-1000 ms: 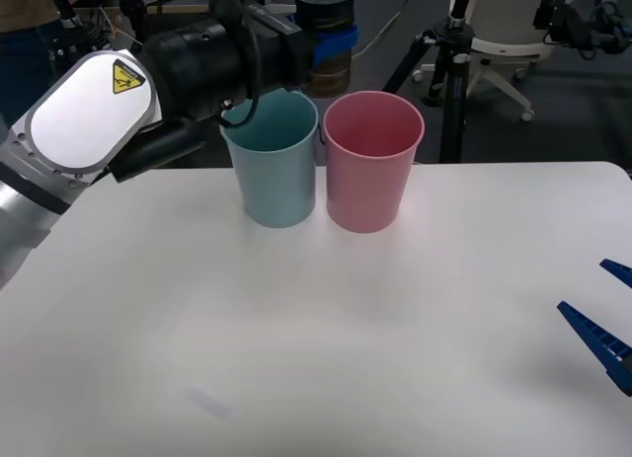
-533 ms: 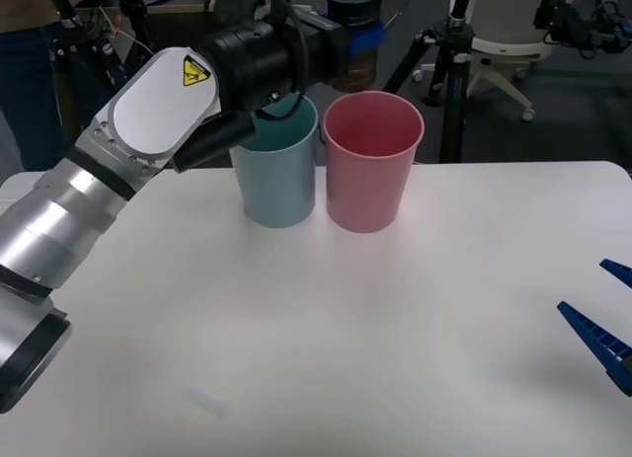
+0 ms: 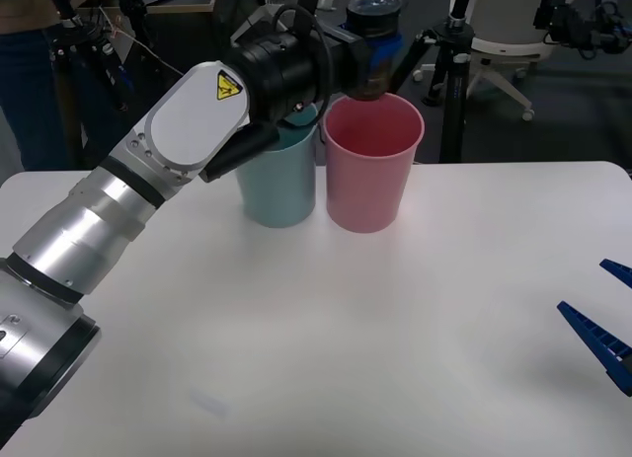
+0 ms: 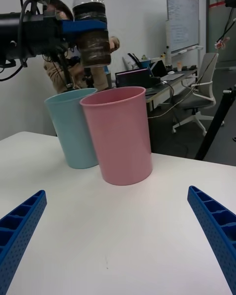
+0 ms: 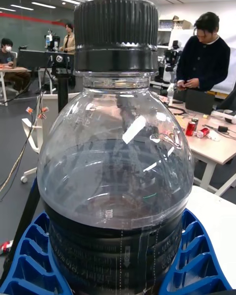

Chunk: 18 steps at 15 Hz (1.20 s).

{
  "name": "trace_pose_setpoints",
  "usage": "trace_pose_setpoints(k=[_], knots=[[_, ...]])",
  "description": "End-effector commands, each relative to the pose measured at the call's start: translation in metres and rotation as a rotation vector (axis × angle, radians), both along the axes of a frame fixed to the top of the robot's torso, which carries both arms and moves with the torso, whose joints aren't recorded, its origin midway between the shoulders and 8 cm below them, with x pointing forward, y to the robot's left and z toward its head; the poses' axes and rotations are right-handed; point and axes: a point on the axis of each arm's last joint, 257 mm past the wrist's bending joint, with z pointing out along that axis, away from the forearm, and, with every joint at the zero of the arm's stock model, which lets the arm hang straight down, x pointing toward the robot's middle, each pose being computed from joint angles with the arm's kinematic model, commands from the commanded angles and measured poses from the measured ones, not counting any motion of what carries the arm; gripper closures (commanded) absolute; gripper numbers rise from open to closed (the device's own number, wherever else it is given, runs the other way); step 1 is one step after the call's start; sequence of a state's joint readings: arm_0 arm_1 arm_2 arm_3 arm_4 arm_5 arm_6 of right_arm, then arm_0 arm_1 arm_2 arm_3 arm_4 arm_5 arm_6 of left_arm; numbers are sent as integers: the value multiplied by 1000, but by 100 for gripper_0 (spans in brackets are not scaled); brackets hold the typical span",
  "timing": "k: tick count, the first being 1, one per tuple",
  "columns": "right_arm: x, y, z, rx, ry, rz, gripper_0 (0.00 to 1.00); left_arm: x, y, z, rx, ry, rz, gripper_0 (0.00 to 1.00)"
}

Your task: Grasp the object on the table and drop it into the matching bin: aluminum can to the light blue bin, PET bottle to the pink bin.

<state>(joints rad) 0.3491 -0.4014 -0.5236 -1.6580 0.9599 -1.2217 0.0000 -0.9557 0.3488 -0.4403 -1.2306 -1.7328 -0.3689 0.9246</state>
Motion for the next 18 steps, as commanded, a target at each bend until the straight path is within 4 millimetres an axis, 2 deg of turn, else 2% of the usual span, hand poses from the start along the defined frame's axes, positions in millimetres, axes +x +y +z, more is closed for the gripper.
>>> trace_pose_setpoints(k=[1,7,18], knots=[[0,0,0,0,0,0,0,2,-3,-8,8,7,7,91],[0,0,0,0,0,0,0,3,-14,-14,1,13,13,91],[0,0,0,0,0,0,0,3,-20,-16,-13,19,20,91]])
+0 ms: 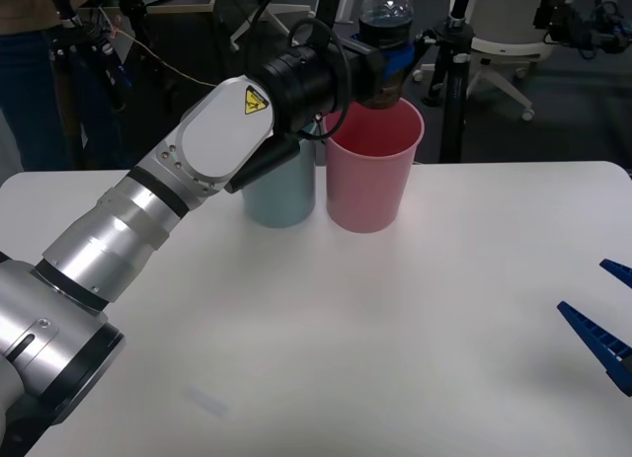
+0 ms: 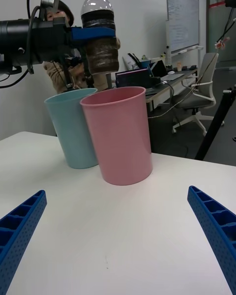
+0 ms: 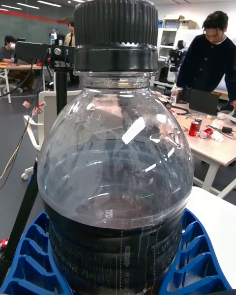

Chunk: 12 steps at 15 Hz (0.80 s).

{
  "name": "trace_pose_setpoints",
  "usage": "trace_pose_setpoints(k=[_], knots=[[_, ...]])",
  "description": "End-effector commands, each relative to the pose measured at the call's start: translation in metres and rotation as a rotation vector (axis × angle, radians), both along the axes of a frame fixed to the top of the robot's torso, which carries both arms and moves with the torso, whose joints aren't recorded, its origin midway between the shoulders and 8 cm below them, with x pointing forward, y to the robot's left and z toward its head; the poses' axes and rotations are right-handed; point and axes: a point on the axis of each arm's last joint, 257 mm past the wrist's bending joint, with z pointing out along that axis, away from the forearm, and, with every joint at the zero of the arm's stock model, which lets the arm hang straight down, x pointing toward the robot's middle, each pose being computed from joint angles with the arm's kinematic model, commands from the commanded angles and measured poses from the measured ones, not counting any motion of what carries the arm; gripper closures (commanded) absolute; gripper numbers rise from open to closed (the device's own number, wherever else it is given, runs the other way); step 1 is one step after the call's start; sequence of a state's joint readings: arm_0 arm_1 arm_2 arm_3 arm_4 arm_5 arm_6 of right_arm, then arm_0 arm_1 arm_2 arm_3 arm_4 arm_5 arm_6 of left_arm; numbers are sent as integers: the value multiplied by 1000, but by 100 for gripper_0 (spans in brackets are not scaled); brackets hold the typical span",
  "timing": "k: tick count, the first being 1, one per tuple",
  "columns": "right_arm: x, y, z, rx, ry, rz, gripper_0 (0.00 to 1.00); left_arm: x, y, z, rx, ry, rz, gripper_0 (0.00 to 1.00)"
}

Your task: Grasp the object on the table and drop it into the matching bin: aluminum can to the light blue bin, PET bottle to the pink bin.

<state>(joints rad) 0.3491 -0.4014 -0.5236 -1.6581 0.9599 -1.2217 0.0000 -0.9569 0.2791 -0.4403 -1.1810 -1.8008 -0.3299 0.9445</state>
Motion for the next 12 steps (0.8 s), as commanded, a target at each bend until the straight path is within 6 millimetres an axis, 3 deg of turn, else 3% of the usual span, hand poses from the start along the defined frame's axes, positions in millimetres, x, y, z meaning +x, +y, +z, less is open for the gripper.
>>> trace_pose_setpoints(k=[1,5,6,7,8,9,12], knots=[[0,0,0,0,0,0,0,1,-2,-6,2,11,2,91],[0,0,0,0,0,0,0,1,-4,-9,-6,7,11,91],[0,0,0,0,0,0,0,2,-4,-7,-13,5,15,79],[0,0,0,0,0,0,0,3,-2,-3,-21,-6,24,54],[0,0,0,0,0,0,0,4,-3,0,-23,-13,25,16],[0,0,0,0,0,0,0,4,-1,2,-25,-20,30,0],[0,0,0,0,0,0,0,5,-1,3,-25,-24,32,0]])
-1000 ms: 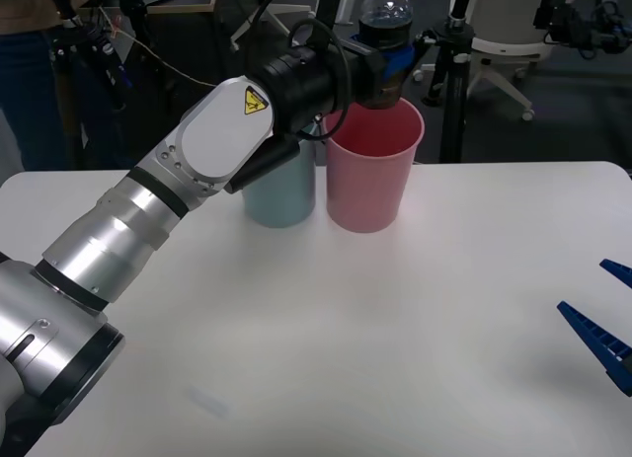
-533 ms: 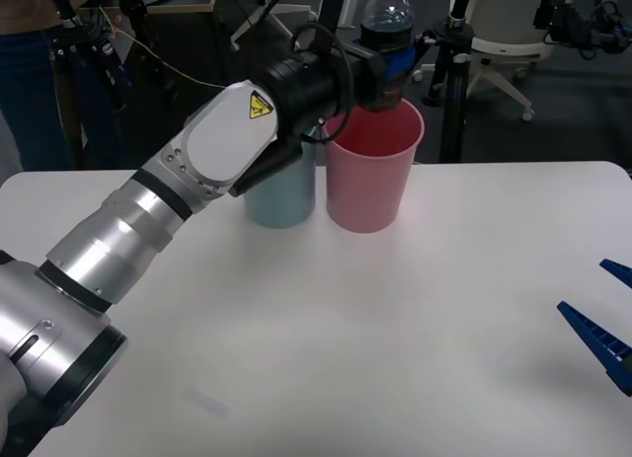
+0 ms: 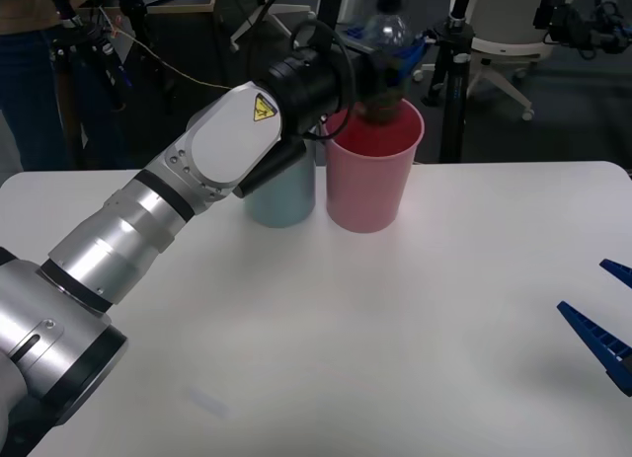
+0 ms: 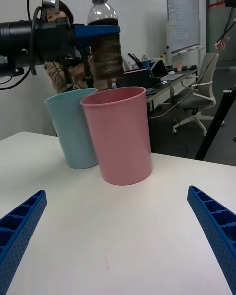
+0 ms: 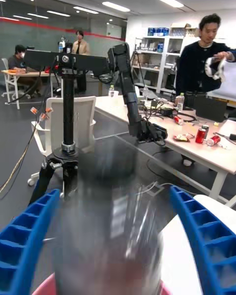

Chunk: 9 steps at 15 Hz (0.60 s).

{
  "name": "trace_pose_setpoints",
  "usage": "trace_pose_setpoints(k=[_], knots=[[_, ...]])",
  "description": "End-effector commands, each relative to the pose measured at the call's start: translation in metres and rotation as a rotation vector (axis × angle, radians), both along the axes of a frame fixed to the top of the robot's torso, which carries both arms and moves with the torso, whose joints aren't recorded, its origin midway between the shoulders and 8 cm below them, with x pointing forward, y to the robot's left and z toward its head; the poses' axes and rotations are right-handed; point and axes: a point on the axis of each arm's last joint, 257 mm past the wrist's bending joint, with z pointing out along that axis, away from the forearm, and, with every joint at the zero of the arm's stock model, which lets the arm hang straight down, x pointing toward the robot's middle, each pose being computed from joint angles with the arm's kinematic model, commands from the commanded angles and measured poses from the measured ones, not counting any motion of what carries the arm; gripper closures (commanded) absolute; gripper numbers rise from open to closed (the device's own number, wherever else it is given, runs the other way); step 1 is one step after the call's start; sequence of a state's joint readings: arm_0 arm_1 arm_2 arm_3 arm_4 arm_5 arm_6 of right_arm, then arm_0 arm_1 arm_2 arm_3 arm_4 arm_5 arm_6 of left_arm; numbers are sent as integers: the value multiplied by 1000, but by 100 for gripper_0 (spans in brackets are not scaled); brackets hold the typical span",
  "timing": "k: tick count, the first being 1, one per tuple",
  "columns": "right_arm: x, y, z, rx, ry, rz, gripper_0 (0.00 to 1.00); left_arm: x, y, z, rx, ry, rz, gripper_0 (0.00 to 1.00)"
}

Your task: Grasp the object on the table and drop it into the matching bin: aluminum can to the light blue bin, PET bottle to the pink bin.

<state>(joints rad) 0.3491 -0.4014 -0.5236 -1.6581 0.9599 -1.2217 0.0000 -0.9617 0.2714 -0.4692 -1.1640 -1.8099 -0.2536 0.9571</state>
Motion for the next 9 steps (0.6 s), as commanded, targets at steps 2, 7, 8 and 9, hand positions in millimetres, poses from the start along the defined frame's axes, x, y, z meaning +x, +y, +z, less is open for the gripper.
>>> trace_pose_setpoints(k=[2,7,8,9], knots=[[0,0,0,0,0,0,0,0,-1,3,6,-12,-1,0],[0,0,0,0,0,0,0,0,-2,6,7,-17,-2,0],[0,0,0,0,0,0,0,-1,-2,4,8,-15,-3,0],[0,0,0,0,0,0,0,-1,-2,5,8,-16,-3,0]])
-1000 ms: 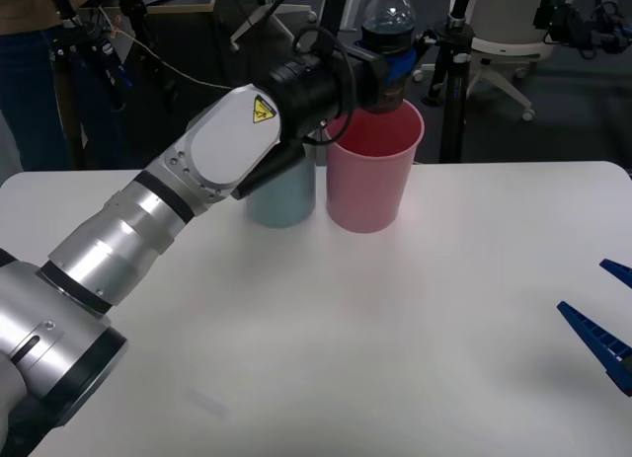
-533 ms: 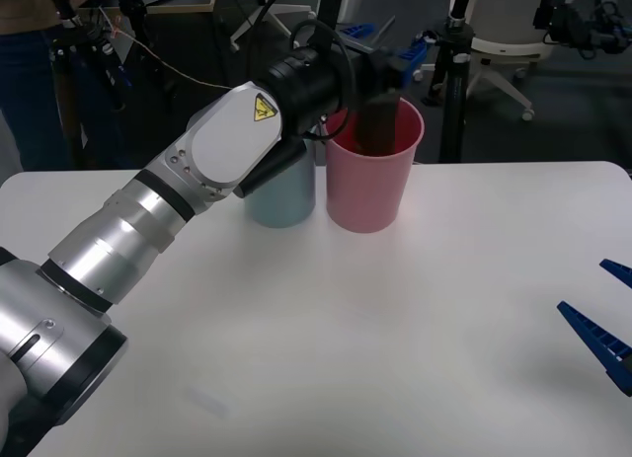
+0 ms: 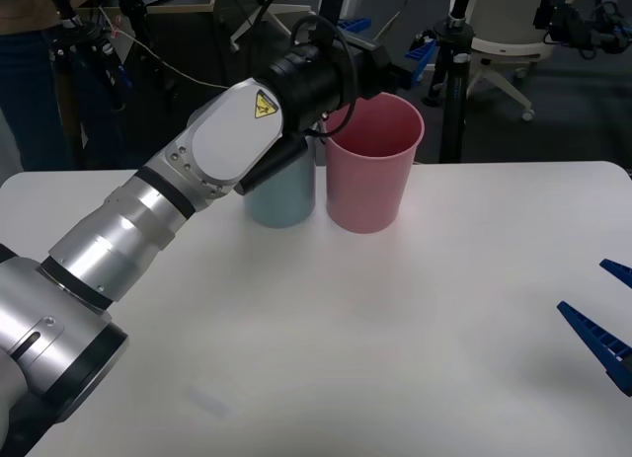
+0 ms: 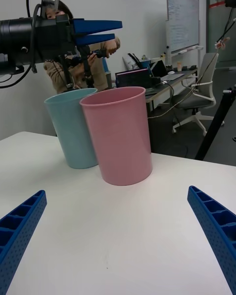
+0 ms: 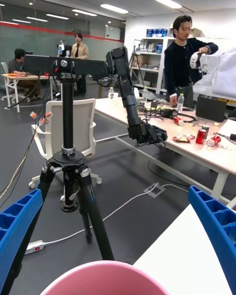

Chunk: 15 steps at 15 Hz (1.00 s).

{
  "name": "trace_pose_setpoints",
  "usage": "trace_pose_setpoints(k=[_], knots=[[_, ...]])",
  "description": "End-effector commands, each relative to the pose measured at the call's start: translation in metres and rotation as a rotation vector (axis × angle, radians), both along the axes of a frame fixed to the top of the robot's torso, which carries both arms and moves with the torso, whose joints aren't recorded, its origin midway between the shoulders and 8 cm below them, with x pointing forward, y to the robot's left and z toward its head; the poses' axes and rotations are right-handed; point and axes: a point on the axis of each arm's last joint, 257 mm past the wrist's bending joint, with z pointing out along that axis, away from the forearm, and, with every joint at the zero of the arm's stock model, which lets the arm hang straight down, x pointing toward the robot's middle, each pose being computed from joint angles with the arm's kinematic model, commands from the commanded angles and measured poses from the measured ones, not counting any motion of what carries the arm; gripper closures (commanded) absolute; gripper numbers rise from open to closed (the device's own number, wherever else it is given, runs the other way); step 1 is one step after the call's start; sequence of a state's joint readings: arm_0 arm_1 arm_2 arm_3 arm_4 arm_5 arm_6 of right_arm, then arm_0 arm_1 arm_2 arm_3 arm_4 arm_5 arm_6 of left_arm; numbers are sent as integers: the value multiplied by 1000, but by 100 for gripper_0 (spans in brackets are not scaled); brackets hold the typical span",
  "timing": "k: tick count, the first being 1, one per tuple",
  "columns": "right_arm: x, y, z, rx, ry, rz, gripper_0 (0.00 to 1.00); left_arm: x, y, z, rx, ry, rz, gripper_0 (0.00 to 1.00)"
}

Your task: Grasp the object on the table and drop it into the matching bin: aluminum can to the light blue bin, PET bottle to the pink bin.

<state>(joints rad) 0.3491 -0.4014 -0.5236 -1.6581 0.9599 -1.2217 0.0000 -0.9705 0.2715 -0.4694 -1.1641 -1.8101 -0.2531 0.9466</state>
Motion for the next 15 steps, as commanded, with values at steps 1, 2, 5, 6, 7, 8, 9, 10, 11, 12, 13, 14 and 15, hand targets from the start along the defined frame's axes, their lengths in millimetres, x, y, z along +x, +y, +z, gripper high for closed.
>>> trace_pose_setpoints(k=[1,2,5,6,7,8,9,10,11,12,13,14,15], knots=[[0,0,0,0,0,0,0,0,0,0,0,-1,0,0],[0,0,0,0,0,0,0,0,0,0,2,-1,-1,0],[0,0,0,0,0,0,0,2,6,2,26,-25,8,0],[0,0,0,0,0,0,0,1,8,2,53,-29,-2,0],[0,0,0,0,0,0,0,0,14,3,78,-22,-17,0],[0,0,0,0,0,0,0,-1,21,6,102,-36,-29,0],[0,0,0,0,0,0,0,-2,26,9,113,-48,-37,0],[0,0,0,0,0,0,0,-4,34,11,123,-53,-49,0],[0,0,0,0,0,0,0,-8,38,15,125,-50,-65,0],[0,0,0,0,0,0,0,-12,44,16,133,-42,-82,0],[0,0,0,0,0,0,0,-18,52,19,146,-35,-106,0],[0,0,0,0,0,0,0,-22,58,22,155,-34,-118,0],[0,0,0,0,0,0,0,-27,67,24,158,-27,-132,0]])
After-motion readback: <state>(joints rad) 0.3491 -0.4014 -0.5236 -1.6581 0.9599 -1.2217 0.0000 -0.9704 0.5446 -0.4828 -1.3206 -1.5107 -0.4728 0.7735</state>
